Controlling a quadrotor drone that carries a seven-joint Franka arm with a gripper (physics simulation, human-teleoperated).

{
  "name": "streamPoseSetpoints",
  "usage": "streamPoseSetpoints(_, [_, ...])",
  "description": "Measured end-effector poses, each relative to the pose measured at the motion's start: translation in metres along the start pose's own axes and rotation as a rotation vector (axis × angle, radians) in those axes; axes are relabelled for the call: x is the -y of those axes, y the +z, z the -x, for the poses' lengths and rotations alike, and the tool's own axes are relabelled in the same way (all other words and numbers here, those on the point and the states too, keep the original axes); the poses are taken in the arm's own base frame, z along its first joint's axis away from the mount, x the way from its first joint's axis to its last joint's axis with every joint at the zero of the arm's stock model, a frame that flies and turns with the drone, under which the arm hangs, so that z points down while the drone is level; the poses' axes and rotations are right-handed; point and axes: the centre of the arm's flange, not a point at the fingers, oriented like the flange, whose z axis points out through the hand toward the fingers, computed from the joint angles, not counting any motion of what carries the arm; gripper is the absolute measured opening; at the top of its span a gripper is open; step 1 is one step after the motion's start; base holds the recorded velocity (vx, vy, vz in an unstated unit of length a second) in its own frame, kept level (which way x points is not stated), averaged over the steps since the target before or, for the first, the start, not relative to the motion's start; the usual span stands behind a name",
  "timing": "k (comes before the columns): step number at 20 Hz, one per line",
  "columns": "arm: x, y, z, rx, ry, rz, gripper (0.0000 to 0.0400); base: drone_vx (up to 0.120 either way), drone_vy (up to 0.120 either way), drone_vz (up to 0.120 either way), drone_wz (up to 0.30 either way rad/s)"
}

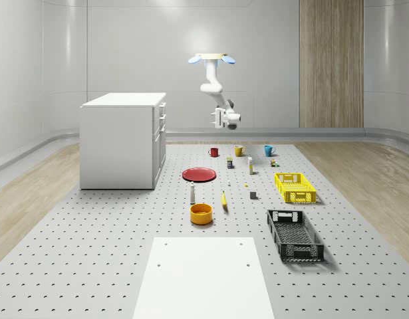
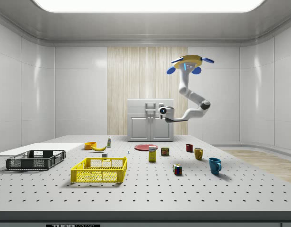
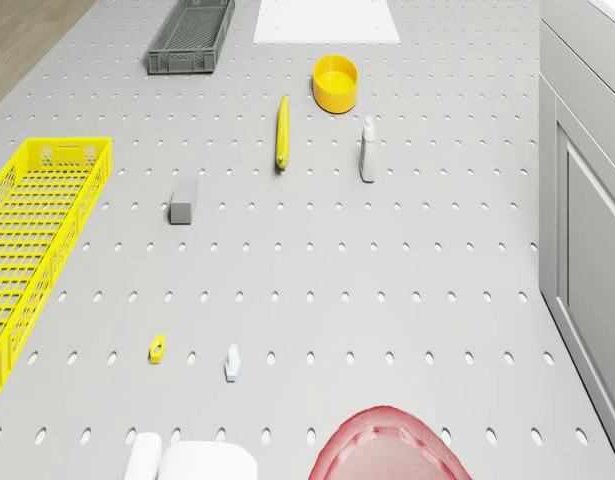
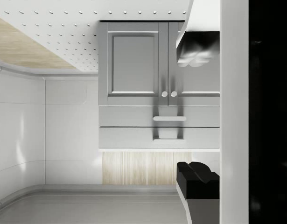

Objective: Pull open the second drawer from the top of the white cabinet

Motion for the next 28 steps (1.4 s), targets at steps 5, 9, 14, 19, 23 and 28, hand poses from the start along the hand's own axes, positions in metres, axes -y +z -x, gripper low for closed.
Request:
streamPoseSetpoints(5, [0.0,0.001,0.0,0.0,0.0,0.0,0.03,0.104,-0.096,0.0,0.0])
streamPoseSetpoints(9, [0.0,0.011,0.0,0.0,0.0,0.0,0.03,0.0,0.0,0.0,0.0])
streamPoseSetpoints(14, [0.0,0.033,0.0,0.0,0.0,0.0,0.03,0.0,0.0,0.0,0.0])
streamPoseSetpoints(19, [0.0,0.058,0.0,0.0,0.0,0.0,0.03,0.0,0.0,0.0,0.0])
streamPoseSetpoints(23, [0.0,0.08,0.0,0.0,0.0,0.0,0.03,0.0,0.0,0.0,0.0])
streamPoseSetpoints(28, [0.0,0.108,0.001,0.0,0.0,-0.001,0.03,0.0,0.0,0.0,0.0])
